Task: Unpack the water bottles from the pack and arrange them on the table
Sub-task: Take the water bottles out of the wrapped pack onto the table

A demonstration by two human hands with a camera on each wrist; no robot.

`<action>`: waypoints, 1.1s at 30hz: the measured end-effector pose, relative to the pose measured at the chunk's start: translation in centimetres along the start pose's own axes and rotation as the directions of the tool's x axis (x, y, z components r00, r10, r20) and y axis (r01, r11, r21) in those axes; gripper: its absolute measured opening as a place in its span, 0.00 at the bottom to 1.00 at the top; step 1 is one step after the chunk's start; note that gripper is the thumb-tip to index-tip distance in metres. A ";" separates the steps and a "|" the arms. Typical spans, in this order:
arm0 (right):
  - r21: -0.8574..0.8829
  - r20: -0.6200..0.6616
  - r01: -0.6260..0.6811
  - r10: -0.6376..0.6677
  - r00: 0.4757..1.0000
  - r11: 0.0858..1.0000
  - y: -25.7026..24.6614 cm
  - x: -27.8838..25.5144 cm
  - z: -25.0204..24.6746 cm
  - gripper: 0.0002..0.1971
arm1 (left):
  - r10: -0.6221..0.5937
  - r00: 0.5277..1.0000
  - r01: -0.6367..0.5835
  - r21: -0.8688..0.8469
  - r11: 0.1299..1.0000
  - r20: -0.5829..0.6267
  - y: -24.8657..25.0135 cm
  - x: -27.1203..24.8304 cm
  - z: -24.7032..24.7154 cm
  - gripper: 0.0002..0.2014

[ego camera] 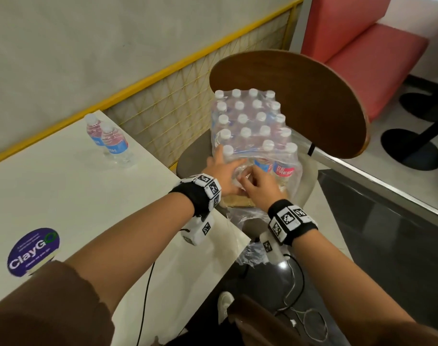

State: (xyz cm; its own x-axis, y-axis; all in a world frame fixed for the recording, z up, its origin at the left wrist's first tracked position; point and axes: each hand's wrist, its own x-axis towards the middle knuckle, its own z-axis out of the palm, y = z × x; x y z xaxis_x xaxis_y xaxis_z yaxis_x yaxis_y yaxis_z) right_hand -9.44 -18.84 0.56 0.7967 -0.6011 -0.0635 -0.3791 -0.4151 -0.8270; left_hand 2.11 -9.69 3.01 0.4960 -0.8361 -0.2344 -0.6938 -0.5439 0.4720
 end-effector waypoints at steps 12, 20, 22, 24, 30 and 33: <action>0.079 -0.104 -0.257 0.264 0.959 0.963 0.5 3.7 -3.0 0.26 | 0.221 0.908 -0.100 0.327 0.940 -0.357 1.6 1.5 2.9 0.21; 0.007 -0.146 -0.269 0.267 0.953 0.963 0.3 3.6 -3.1 0.16 | 0.348 0.877 -0.268 0.263 0.927 -0.332 0.5 -0.3 1.7 0.17; -0.043 -0.154 -0.249 0.240 0.958 0.967 0.7 3.1 -2.8 0.22 | 0.318 0.878 -0.274 0.167 0.947 -0.358 -0.3 -1.6 1.6 0.19; -0.068 -0.128 -0.215 0.205 0.970 0.974 0.8 2.3 -2.7 0.20 | 0.216 0.926 -0.248 -0.068 0.966 -0.310 -1.3 -3.5 1.0 0.20; -0.029 0.132 -0.139 0.142 0.981 0.990 -3.0 -1.2 -1.1 0.11 | -0.022 1.000 0.019 -0.270 0.963 -0.010 -5.7 -11.2 -2.4 0.18; -0.074 0.308 -0.027 0.048 0.950 0.997 -6.7 -4.0 2.5 0.09 | -0.125 0.992 0.121 -0.212 0.970 -0.005 -9.7 -15.5 -4.4 0.18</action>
State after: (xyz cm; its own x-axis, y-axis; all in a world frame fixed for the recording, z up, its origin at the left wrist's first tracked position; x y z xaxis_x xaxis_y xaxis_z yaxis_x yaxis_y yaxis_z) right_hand -8.97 -11.96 4.95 0.8836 -0.3806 -0.2726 -0.4341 -0.4480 -0.7816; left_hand 3.42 8.88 5.78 0.5815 -0.7610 -0.2875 -0.5018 -0.6137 0.6096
